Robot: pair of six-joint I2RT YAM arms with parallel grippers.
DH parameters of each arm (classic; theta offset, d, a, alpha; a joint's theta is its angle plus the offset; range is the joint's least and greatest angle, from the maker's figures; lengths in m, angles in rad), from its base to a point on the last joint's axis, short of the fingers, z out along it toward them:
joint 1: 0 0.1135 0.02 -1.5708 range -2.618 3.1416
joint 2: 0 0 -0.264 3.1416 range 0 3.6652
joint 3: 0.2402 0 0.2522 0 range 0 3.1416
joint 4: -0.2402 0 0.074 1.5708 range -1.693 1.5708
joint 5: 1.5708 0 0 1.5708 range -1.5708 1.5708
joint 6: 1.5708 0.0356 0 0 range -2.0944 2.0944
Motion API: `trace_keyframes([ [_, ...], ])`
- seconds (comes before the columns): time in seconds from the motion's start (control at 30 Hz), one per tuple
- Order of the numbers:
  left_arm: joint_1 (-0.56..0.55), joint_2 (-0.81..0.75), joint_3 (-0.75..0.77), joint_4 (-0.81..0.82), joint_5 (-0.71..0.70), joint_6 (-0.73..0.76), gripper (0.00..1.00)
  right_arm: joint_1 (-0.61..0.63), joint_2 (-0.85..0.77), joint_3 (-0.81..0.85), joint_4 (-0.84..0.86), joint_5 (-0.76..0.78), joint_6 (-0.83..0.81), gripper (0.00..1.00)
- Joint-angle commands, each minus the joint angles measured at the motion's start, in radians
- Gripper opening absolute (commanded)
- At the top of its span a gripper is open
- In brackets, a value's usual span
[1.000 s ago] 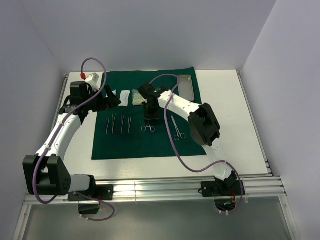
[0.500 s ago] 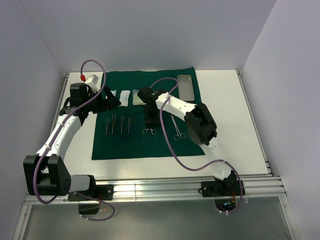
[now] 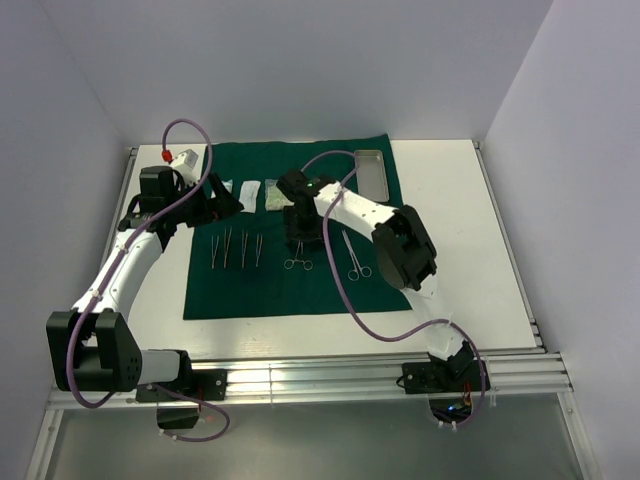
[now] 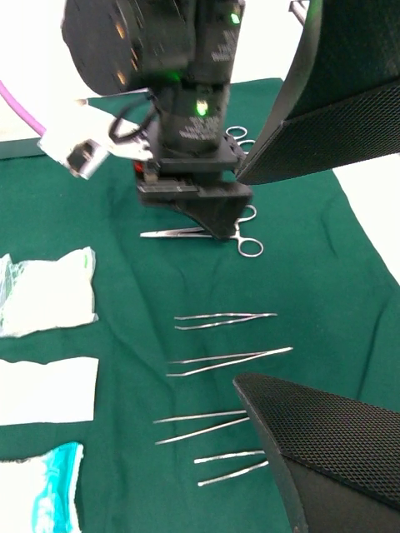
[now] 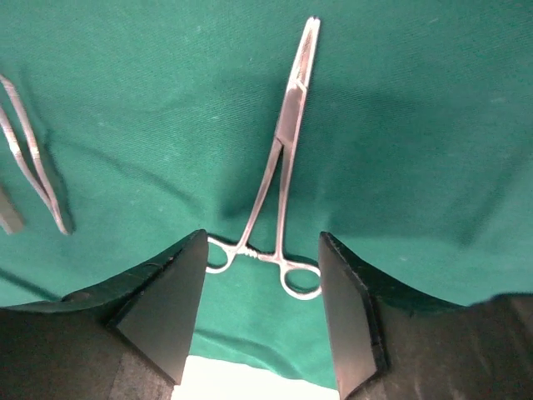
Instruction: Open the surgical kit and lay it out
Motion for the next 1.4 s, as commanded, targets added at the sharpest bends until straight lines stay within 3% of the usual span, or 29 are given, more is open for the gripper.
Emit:
trace_keyframes([
  [0.0, 0.006, -0.018, 0.039, 0.04, 0.052, 0.01, 0.98, -0.039, -0.154, 0.033, 0.015, 0.044, -0.046, 0.59],
  [0.13, 0.004, -0.052, 0.027, 0.072, 0.072, 0.031, 0.93, -0.083, -0.273, -0.025, 0.047, 0.069, -0.166, 0.52],
  [0.27, -0.005, -0.093, 0.017, 0.066, 0.051, 0.068, 0.9, -0.136, -0.442, -0.243, 0.082, 0.097, -0.244, 0.49],
  [0.57, -0.014, -0.141, -0.019, 0.053, 0.026, 0.087, 0.89, -0.163, -0.533, -0.572, 0.127, 0.011, -0.362, 0.41],
  [1.37, -0.013, -0.124, -0.029, 0.041, 0.051, 0.097, 0.89, -0.225, -0.315, -0.477, 0.104, -0.022, -0.418, 0.41],
])
